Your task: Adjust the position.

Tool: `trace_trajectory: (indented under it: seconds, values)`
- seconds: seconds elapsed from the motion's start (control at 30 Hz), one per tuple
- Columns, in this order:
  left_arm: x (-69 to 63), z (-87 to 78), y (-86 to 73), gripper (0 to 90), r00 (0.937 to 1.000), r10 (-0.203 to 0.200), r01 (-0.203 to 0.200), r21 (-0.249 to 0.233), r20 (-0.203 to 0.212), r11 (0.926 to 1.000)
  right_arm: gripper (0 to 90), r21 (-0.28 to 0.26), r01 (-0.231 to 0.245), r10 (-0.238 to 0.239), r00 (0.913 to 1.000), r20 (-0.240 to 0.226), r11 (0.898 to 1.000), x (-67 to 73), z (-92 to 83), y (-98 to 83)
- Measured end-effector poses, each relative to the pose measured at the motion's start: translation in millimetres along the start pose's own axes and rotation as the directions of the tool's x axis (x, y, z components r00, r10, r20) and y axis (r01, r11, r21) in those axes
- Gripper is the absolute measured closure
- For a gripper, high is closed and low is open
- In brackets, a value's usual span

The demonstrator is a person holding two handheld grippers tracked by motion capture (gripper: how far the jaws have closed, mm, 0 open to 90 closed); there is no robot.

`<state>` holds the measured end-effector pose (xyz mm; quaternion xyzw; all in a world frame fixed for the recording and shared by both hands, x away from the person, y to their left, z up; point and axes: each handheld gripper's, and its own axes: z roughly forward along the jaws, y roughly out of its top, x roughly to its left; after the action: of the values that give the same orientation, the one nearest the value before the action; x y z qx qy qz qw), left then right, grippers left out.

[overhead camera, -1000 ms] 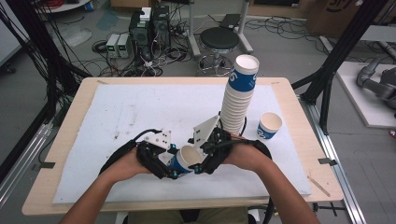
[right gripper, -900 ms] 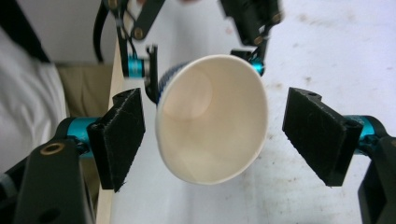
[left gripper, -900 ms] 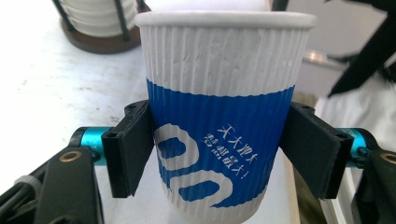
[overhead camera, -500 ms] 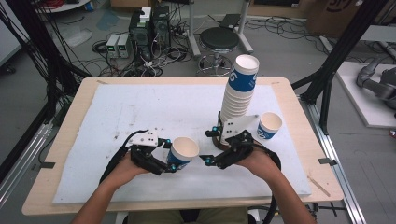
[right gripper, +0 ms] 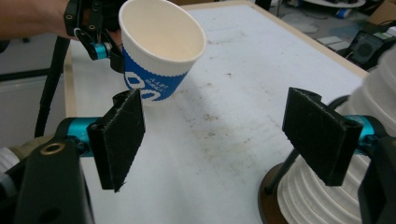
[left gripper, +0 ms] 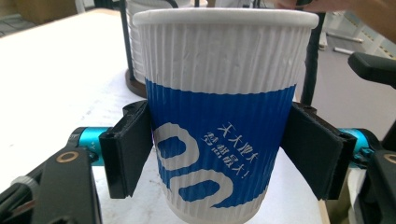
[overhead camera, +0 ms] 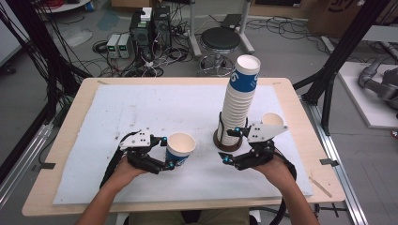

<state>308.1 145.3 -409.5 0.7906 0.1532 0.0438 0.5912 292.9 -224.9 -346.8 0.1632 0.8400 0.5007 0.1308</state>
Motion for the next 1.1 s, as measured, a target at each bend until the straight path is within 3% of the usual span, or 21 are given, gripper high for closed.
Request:
trace_trajectory:
  seconds: [0.2, 0.33, 0.5, 0.77, 1.1]
  values:
    - [1.3, -8.0, -1.7, 26.0, 0.9995, -0.004, 0.003, -0.047, -0.031, 0.9989, 21.6, -0.071, -0.033, 0.037, 0.9979, 0.054, 0.997, -4.7, -11.3, -14.4]
    - [1.9, -12.3, -3.0, 26.0, 0.9987, -0.002, -0.002, -0.068, -0.050, 0.9977, 21.6, -0.086, -0.052, 0.060, 0.9938, 0.094, 0.995, -8.8, -15.5, -23.9]
    - [3.2, -16.0, -1.4, 26.1, 0.9970, 0.019, -0.027, -0.099, -0.075, 0.9948, 21.6, -0.072, -0.079, 0.087, 0.9890, 0.119, 0.994, -15.0, -18.6, -31.4]
    - [3.1, -24.7, -7.1, 26.2, 0.9951, 0.013, -0.026, -0.136, -0.098, 0.9904, 21.7, -0.067, -0.084, 0.095, 0.9805, 0.172, 0.994, -19.3, -22.2, -36.2]
    - [7.7, -36.5, -10.2, 26.1, 0.9914, 0.002, -0.029, -0.205, -0.131, 0.9783, 21.8, -0.082, -0.101, 0.116, 0.9716, 0.206, 0.992, -21.6, -30.2, -38.4]
